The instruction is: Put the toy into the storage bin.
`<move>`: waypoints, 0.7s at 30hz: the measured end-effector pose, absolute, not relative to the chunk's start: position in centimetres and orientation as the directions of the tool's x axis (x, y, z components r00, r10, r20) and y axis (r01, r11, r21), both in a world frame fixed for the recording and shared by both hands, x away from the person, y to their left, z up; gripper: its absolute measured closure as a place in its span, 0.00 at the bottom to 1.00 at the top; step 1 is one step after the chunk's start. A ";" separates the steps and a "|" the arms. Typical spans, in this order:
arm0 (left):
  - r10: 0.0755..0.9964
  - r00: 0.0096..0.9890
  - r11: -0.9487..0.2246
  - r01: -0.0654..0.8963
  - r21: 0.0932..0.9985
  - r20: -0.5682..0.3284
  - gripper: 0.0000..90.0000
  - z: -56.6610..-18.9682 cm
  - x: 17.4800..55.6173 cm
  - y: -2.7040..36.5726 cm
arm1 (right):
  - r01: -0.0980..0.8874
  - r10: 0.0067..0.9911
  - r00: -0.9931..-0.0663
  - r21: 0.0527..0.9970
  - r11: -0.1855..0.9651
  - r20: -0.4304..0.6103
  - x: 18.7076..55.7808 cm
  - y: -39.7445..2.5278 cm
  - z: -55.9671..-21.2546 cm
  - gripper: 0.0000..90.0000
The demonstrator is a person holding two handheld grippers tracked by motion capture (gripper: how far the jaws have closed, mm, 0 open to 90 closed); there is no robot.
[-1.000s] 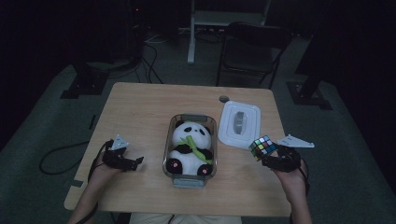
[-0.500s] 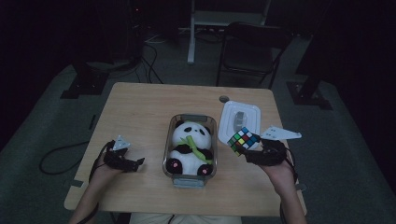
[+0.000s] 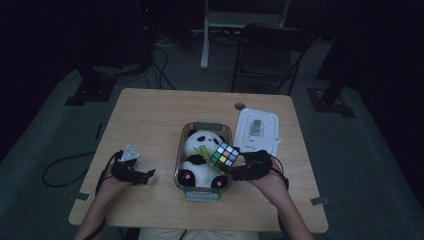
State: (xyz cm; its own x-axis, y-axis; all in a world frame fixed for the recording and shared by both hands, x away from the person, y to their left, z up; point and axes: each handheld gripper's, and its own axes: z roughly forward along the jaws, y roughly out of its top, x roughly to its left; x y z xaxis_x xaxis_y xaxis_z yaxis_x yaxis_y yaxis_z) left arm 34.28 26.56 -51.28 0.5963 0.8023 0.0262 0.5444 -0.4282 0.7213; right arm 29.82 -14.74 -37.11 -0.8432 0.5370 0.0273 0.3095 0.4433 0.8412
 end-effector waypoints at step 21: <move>0.813 0.582 -0.417 0.558 0.718 0.020 0.01 -48.8 33.6 25.7 | 0.297 0.391 -0.919 0.759 0.579 0.061 30.6 -10.1 -38.8 0.38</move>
State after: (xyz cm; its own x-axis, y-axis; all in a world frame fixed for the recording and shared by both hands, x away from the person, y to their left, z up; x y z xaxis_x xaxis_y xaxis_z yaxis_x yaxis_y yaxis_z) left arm 33.59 25.67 -48.78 0.5823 0.8127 0.0200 0.5576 -0.4172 0.7177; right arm 30.55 -10.07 -38.78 -0.9186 0.3906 0.0607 0.2965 0.5793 0.7592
